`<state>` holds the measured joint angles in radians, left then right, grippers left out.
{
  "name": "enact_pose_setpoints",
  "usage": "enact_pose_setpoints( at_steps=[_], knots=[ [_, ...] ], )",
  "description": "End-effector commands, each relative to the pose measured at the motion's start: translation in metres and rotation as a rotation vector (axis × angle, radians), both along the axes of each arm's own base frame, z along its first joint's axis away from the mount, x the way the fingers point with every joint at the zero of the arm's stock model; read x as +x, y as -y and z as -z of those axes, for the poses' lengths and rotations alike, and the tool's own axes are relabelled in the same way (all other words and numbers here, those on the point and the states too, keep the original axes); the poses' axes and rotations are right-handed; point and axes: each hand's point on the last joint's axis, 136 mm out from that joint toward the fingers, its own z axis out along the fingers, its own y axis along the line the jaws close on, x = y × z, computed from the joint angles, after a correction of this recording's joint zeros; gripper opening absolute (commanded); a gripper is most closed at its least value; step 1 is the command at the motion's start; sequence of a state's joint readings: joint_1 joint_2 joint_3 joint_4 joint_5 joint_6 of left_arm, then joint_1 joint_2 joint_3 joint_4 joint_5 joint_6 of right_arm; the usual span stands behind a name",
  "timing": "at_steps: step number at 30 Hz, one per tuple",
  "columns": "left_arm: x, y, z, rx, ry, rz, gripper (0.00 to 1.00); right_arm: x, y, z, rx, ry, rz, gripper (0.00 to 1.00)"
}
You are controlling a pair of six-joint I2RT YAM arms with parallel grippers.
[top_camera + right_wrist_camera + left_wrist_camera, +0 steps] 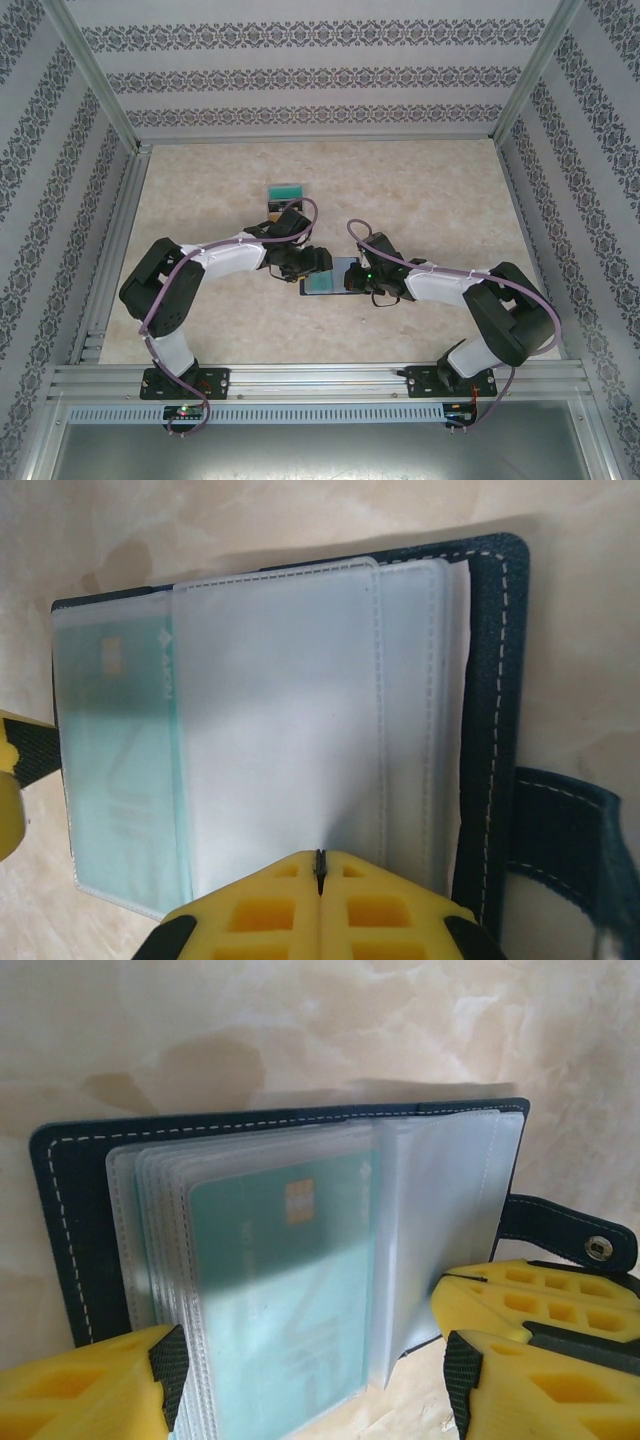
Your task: Take the credit cards out of the card holder
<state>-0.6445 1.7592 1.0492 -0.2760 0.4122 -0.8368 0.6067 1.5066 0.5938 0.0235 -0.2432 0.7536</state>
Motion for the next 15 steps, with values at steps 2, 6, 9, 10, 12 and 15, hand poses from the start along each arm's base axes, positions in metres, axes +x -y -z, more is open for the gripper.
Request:
enact_pose_setpoints(
  at_steps=[2, 6, 9, 10, 12, 15],
  knots=[
    [0.0, 0.003, -0.017, 0.011, 0.043, 0.032, 0.71, -0.005, 0.005, 0.008, -0.039, -0.015, 0.004, 0.04],
    [-0.003, 0.01, -0.009, 0.009, 0.024, 0.053, 0.71, -0.005, 0.005, 0.008, -0.041, -0.016, 0.004, 0.04],
    [-0.004, 0.012, -0.003, 0.017, 0.007, 0.056, 0.71, -0.006, 0.005, 0.009, -0.039, -0.018, 0.004, 0.04],
    [-0.005, 0.011, -0.001, 0.025, 0.003, 0.055, 0.71, -0.006, 0.005, 0.009, -0.039, -0.018, 0.005, 0.04],
    [-0.005, 0.009, 0.003, 0.037, -0.003, 0.052, 0.71, -0.007, 0.005, 0.009, -0.04, -0.019, 0.003, 0.04],
    [-0.006, 0.005, 0.004, 0.058, -0.006, 0.044, 0.71, -0.007, 0.005, 0.01, -0.041, -0.021, 0.004, 0.04]
  ],
)
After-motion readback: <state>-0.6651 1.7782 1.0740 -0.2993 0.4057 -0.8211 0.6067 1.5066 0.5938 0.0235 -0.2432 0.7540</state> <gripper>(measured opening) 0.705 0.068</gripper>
